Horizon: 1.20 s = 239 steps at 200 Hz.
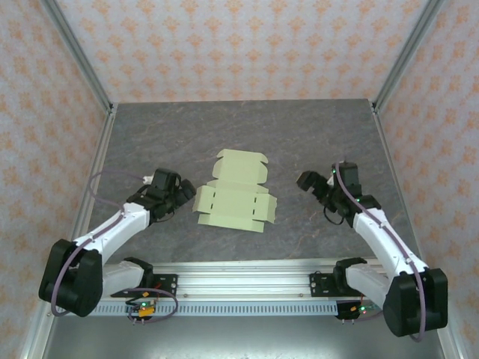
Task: Fold the paper box
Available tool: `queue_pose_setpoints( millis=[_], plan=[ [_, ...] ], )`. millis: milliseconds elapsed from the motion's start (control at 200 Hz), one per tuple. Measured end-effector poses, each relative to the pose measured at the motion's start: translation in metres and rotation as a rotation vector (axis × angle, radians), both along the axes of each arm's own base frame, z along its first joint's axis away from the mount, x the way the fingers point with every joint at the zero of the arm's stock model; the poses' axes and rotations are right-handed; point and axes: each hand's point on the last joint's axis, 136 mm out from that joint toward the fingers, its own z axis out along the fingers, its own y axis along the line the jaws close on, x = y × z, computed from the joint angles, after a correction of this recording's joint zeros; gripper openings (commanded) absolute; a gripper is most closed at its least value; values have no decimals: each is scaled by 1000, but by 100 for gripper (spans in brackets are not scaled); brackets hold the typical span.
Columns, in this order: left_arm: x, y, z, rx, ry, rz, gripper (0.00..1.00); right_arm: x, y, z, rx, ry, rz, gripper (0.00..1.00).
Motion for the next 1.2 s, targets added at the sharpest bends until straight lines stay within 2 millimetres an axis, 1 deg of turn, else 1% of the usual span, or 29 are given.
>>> queue_pose_setpoints(
  millis=[75,235,255,305,365,440,500,566,611,681,741,806,836,906,951,1031,1126,1196],
  plan=[
    [-7,-19,-6,-53,11,-56,100,-9,8,-4,26,21,28,99],
    [-18,-88,5,-155,-32,-254,100,-15,8,-5,41,39,15,99],
    [-20,-97,5,-173,-31,-271,100,-15,8,-6,41,43,9,99],
    [-26,-112,6,-200,-27,-298,100,-16,5,-7,38,56,-12,99],
    [-33,-131,11,-243,-34,-334,100,-19,-3,-11,21,86,-63,99],
    [-40,-150,19,-275,-46,-377,100,-23,-10,-13,-1,117,-109,99],
    [-44,-165,29,-306,-55,-414,100,-25,-12,-11,-1,130,-130,99],
    [-39,-174,45,-332,-83,-430,100,-25,-12,-9,13,134,-144,99],
    [-33,-177,58,-333,-113,-436,100,-26,-10,-7,29,138,-146,99],
    [-24,-172,78,-298,-168,-429,100,-28,-3,-6,65,150,-130,99],
    [-15,-156,99,-251,-228,-397,100,-32,7,-5,81,156,-94,99],
    [-2,-129,122,-208,-297,-329,100,-38,20,-3,83,155,-37,99],
    [5,-112,132,-186,-328,-283,100,-41,26,-3,79,154,-12,99],
    [18,-79,143,-130,-363,-191,100,-49,41,-2,64,153,55,99],
    [24,-62,141,-92,-358,-147,100,-54,50,-4,51,156,93,99],
    [29,-41,124,-37,-299,-101,100,-63,68,-12,23,179,169,99],
    [32,-26,100,7,-212,-76,100,-74,90,-27,-25,217,255,99],
    [32,-23,86,30,-162,-80,100,-80,103,-38,-75,247,302,99]
  ],
)
